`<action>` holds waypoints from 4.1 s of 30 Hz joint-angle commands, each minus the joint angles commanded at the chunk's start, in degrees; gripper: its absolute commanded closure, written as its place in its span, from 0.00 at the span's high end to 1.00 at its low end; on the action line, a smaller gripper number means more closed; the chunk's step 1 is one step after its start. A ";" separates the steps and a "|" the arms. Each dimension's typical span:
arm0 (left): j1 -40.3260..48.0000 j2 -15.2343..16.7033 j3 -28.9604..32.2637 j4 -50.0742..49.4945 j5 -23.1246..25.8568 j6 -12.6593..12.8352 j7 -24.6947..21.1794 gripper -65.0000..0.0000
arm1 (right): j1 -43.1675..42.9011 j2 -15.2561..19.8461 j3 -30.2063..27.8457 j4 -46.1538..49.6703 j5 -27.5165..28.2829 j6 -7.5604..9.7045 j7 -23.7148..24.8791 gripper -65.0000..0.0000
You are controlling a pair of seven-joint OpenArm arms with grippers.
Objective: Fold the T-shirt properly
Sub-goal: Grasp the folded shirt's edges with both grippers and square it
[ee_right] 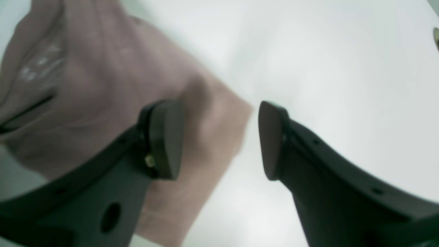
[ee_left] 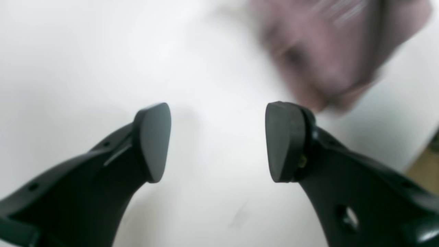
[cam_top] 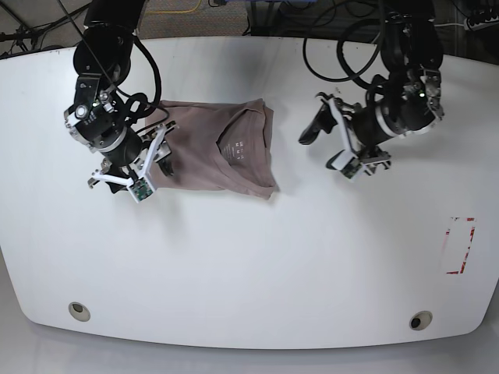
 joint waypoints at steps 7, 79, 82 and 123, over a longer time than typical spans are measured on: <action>-1.58 5.36 9.41 -1.49 0.26 0.00 0.00 0.62 | 1.14 1.14 0.18 -5.36 -0.09 0.00 2.37 0.48; -27.25 -10.29 17.41 -18.02 10.11 0.00 0.35 0.62 | -8.09 -14.42 0.00 4.75 0.35 0.00 2.55 0.48; -24.53 -9.76 17.67 -12.22 10.11 0.00 1.05 0.62 | -8.79 -14.59 0.00 4.66 0.44 0.00 2.37 0.48; -13.19 -12.84 18.64 -21.27 10.11 0.00 -7.03 0.41 | -14.77 -13.71 -10.64 -10.81 0.00 -2.51 8.35 0.18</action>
